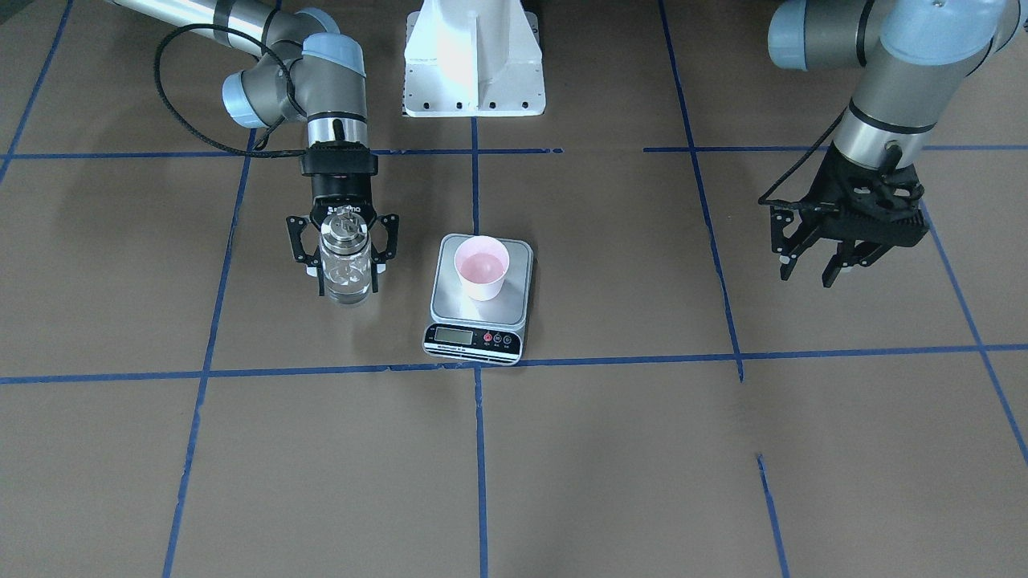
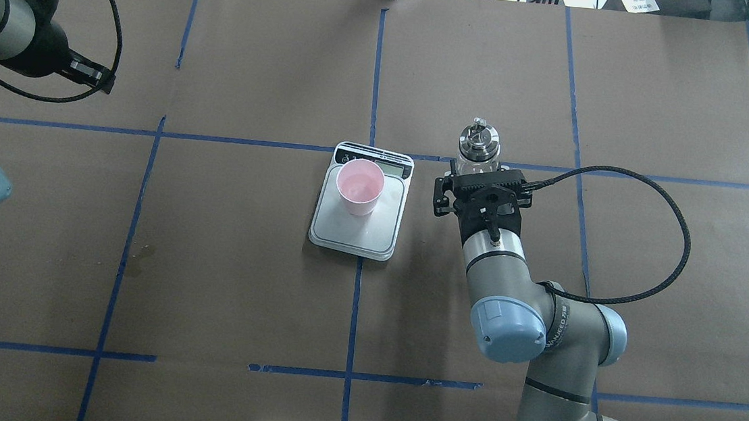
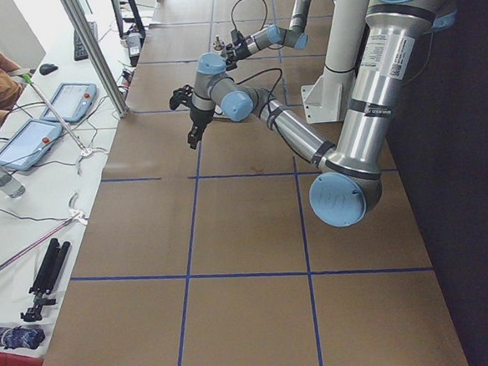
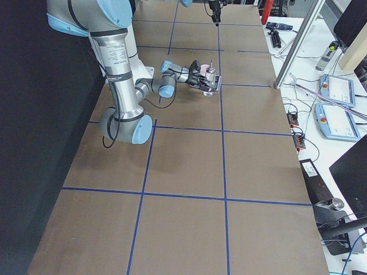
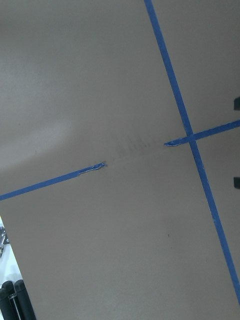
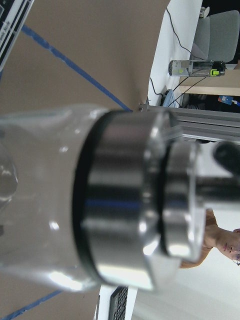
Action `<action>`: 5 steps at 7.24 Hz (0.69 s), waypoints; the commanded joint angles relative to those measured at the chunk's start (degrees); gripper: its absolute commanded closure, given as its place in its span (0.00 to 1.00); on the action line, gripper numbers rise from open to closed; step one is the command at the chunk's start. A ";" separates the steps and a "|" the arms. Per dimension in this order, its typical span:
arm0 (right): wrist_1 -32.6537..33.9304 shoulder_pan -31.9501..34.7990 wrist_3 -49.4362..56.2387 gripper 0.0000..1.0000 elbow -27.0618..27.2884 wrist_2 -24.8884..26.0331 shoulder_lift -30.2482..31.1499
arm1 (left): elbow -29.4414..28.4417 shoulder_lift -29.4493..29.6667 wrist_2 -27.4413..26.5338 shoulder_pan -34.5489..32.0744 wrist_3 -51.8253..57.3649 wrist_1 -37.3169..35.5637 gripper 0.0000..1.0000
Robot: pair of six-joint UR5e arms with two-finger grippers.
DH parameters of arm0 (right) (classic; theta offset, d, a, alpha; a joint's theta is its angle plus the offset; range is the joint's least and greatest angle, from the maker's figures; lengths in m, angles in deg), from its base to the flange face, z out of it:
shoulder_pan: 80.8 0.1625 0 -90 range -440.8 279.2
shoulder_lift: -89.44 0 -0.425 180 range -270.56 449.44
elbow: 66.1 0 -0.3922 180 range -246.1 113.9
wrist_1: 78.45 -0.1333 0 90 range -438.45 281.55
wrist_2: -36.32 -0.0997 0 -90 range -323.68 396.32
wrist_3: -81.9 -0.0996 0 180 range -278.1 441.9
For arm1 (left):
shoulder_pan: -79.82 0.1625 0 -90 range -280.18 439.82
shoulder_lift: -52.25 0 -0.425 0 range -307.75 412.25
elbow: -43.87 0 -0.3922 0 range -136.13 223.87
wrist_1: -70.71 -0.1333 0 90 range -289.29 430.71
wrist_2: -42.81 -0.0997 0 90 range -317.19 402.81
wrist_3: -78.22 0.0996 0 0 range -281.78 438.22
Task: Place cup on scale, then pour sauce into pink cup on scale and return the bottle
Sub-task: 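Lift the glass bottle with the right gripper and carry it beside the pink cup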
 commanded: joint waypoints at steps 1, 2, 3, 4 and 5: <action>10.37 -0.15 0.26 1.00 0.17 -1.52 -5.02 | 0.37 -0.12 0.07 -0.37 0.16 0.00 0.46; 10.75 -0.50 0.52 1.00 0.17 -2.05 -5.31 | 0.46 -0.21 0.07 -0.55 0.16 0.00 0.46; 13.11 -0.42 0.96 1.00 0.09 -2.23 -5.49 | 0.46 -0.56 0.07 -0.55 0.59 0.00 0.46; 18.00 -0.15 1.58 1.00 0.17 -2.23 -6.80 | 0.81 -0.56 0.07 -0.98 1.47 -0.09 0.46; 22.14 -0.15 1.67 1.00 0.26 -1.63 -7.33 | 0.81 -0.65 0.16 -0.99 1.48 -0.09 0.46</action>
